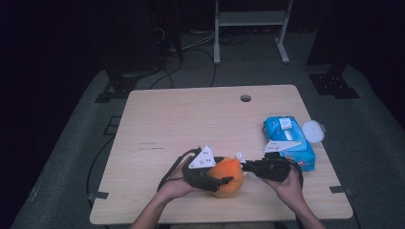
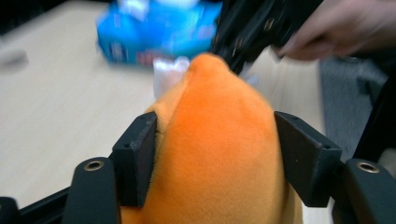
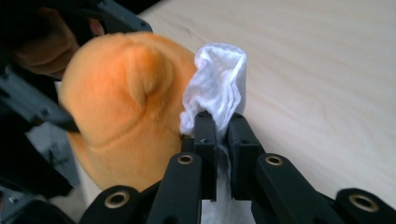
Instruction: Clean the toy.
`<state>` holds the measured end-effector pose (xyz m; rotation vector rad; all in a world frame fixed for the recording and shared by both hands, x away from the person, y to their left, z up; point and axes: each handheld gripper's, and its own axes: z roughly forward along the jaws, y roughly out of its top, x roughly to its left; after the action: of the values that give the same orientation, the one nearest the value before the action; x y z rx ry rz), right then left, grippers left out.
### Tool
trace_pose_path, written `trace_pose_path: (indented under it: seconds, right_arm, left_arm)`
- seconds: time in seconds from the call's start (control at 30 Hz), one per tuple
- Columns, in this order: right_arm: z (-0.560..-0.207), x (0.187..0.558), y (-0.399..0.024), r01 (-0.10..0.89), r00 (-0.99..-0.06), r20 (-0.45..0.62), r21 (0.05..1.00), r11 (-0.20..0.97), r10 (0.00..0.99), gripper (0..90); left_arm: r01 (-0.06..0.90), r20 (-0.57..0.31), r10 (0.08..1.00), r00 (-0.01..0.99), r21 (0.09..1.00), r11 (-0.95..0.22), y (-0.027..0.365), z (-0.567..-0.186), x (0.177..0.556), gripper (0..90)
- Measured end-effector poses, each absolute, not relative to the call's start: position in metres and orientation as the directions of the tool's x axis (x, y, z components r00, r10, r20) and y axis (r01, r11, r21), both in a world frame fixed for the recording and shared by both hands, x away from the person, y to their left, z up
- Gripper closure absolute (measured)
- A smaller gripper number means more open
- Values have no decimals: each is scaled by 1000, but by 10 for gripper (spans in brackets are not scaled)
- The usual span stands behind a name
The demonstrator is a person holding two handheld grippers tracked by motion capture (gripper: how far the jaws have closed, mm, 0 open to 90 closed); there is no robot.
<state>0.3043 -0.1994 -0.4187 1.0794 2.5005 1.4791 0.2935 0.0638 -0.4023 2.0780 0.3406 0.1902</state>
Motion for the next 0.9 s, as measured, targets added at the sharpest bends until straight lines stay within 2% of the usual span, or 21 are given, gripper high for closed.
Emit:
trace_pose_path:
  seconds: [0.13, 0.3, 0.4, 0.5, 0.7, 0.8, 0.9]
  right_arm:
    - [-410, 304, -205, 527, -759, 307, 807, 266, 574, 833]
    - [-385, 291, -209, 454, -791, 267, 860, 234, 551, 831]
    - [-377, 283, -201, 419, -812, 234, 872, 254, 535, 830]
    - [-385, 284, -191, 414, -815, 195, 855, 313, 546, 830]
    - [-391, 284, -195, 425, -816, 192, 838, 342, 545, 830]
    - [-394, 286, -201, 441, -813, 215, 834, 331, 542, 830]
    - [-394, 287, -203, 436, -821, 217, 835, 335, 527, 829]
  left_arm:
    - [191, -25, 342, 939, 868, -459, 65, -402, 297, 328]
    - [183, -11, 352, 936, 869, -459, 59, -402, 295, 318]
    - [166, 4, 339, 941, 866, -471, 53, -401, 291, 308]
    - [153, 16, 327, 945, 861, -485, 53, -399, 289, 267]
    - [183, -58, 287, 956, 882, -434, 78, -394, 300, 133]
    - [241, -140, 274, 951, 893, -379, 89, -401, 309, 108]
    - [262, -171, 247, 954, 876, -405, 86, -416, 313, 89]
